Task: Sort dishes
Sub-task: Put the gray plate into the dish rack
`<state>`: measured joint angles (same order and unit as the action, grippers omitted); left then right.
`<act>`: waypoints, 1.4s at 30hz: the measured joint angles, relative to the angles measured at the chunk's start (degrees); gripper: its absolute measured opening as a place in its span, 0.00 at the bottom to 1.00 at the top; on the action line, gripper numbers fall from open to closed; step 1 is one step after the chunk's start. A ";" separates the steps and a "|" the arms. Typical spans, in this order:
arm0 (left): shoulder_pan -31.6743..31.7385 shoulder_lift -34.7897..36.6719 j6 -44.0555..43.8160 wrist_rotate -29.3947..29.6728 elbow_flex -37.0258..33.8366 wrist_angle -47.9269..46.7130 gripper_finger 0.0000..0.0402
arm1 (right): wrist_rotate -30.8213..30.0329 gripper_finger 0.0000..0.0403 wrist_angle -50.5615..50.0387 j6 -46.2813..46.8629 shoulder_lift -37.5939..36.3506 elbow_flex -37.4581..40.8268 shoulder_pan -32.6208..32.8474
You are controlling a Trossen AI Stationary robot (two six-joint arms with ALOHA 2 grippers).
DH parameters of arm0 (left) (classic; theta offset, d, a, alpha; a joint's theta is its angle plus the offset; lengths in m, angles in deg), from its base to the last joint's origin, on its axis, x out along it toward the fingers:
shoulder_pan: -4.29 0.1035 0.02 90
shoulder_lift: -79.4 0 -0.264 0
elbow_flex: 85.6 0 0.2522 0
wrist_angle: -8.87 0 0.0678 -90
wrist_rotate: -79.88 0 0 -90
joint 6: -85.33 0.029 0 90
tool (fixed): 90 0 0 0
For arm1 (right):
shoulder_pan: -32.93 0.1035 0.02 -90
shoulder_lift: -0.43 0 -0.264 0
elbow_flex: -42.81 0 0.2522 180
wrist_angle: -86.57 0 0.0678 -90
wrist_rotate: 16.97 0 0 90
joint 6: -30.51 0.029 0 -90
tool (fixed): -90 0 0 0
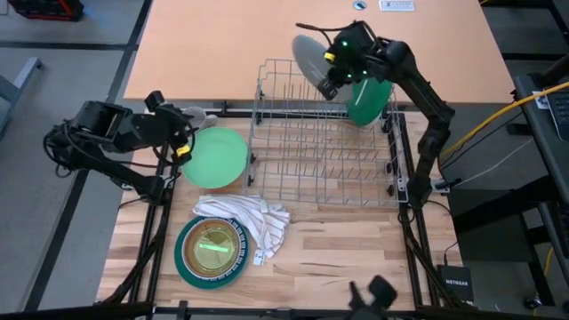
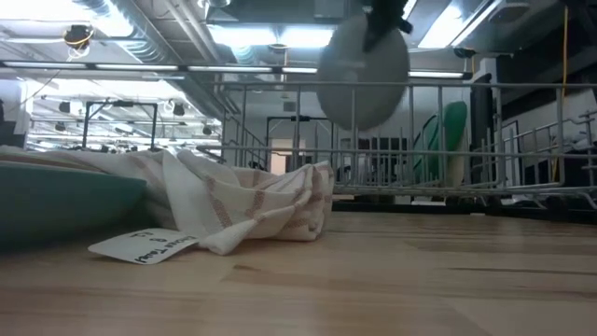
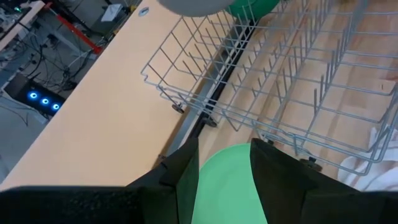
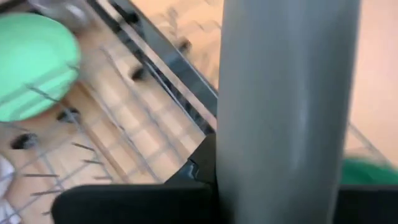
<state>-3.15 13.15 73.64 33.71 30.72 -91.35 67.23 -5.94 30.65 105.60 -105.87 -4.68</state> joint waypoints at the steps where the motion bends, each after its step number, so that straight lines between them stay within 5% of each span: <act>1: 0.00 -0.18 -0.23 0.00 0.00 0.00 0.33 | -0.03 0.04 -0.94 1.01 0.07 0.03 -0.58; 19: 0.00 -7.69 -1.47 0.05 -0.02 0.04 0.33 | 10.37 0.04 -2.63 21.63 -0.11 0.36 -15.21; 42: 0.00 -12.23 0.27 0.05 -0.02 -0.04 0.33 | 8.54 0.05 -3.93 26.54 6.69 0.39 -15.65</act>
<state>-3.15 0.92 73.92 33.76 30.70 -91.39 75.77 -9.87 57.19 112.29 -105.48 -20.33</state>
